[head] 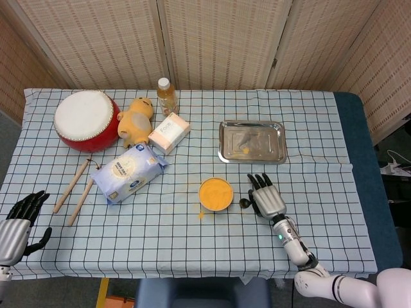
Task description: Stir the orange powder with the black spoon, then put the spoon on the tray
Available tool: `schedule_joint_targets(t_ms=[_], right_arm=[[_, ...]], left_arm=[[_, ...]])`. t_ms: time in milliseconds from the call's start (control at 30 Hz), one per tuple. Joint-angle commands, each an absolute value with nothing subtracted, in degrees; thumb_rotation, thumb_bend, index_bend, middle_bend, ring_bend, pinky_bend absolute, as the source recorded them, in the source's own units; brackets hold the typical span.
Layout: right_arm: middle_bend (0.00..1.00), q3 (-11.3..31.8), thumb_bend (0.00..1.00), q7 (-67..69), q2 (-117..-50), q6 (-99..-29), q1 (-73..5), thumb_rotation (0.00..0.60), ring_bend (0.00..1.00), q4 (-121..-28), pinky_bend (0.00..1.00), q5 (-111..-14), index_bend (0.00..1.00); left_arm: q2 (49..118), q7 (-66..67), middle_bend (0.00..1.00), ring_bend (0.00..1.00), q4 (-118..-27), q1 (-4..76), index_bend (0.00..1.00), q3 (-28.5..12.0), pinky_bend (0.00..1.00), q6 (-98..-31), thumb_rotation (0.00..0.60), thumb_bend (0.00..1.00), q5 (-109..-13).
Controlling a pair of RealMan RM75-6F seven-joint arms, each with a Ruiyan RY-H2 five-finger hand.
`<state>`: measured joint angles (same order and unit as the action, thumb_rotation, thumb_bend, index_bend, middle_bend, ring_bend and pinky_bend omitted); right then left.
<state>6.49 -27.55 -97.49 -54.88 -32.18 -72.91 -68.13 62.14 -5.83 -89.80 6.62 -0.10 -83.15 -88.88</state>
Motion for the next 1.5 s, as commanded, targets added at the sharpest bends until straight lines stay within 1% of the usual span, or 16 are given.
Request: schedule_joint_targets(t_ms=[33, 167, 400, 467, 667, 867, 1133, 1300, 1500], right_arm=[[0.0, 6.05, 0.4, -28.03, -97.22, -55.28, -31.98, 0.6, 0.0, -73.29, 0.0, -68.16, 0.45], [0.0, 5.78, 0.4, -28.54, -97.27, -55.86, -31.83, 0.6, 0.0, -73.46, 0.0, -68.05, 0.47], [0.0, 5.88, 0.4, -28.9, -98.17, -57.34, -31.68, 0.6, 0.0, -72.63, 0.0, -68.15, 0.61], [0.0, 5.81, 0.41, -29.2, -98.34, -57.66, -31.62, 0.6, 0.0, -72.44, 0.0, -68.13, 0.63], [0.0, 5.94, 0.41, -29.01, -98.07, -58.97, -31.32, 0.6, 0.0, -73.25, 0.0, -68.57, 0.64], [0.0, 6.63, 0.41, -27.93, -96.17, -61.58, -30.72, 0.6, 0.0, -76.05, 0.0, -69.89, 0.65], [0.0, 9.97, 0.41, -28.9, -94.83, -63.3, -32.52, 0.6, 0.0, -80.27, 0.0, -70.3, 0.65], [0.0, 12.43, 0.41, -32.47, -97.12, -64.33, -35.33, 0.6, 0.0, -81.26, 0.0, -70.59, 0.65], [0.0, 14.32, 0.41, -37.39, -102.73, -63.72, -39.2, 0.6, 0.0, -77.84, 0.0, -68.93, 0.65]], left_arm=[[62.13, -5.8, 0.0, 0.0, -89.81, 6.6, 0.0, -0.1, 0.11, -83.2, 0.6, 0.44, -88.91], [62.12, -5.61, 0.0, 0.0, -89.87, 6.68, 0.0, 0.0, 0.11, -82.92, 0.6, 0.44, -88.89], [61.87, -5.45, 0.0, 0.0, -90.19, 6.68, 0.0, 0.1, 0.11, -82.67, 0.6, 0.44, -88.73], [61.84, -5.44, 0.0, 0.0, -90.17, 6.65, 0.0, 0.12, 0.11, -82.71, 0.6, 0.44, -88.75], [61.67, -5.43, 0.0, 0.0, -90.39, 6.66, 0.0, 0.19, 0.11, -82.64, 0.6, 0.44, -88.8], [61.6, -5.53, 0.0, 0.0, -90.42, 6.65, 0.0, 0.21, 0.11, -82.63, 0.6, 0.44, -88.8], [61.58, -5.49, 0.0, 0.0, -90.7, 6.73, 0.0, 0.31, 0.11, -82.68, 0.6, 0.44, -89.19], [61.33, -6.03, 0.0, 0.0, -90.72, 6.7, 0.0, 0.42, 0.11, -82.81, 0.6, 0.44, -89.47], [60.94, -6.97, 0.0, 0.0, -90.74, 6.6, 0.0, 0.52, 0.11, -83.07, 0.6, 0.44, -89.72]])
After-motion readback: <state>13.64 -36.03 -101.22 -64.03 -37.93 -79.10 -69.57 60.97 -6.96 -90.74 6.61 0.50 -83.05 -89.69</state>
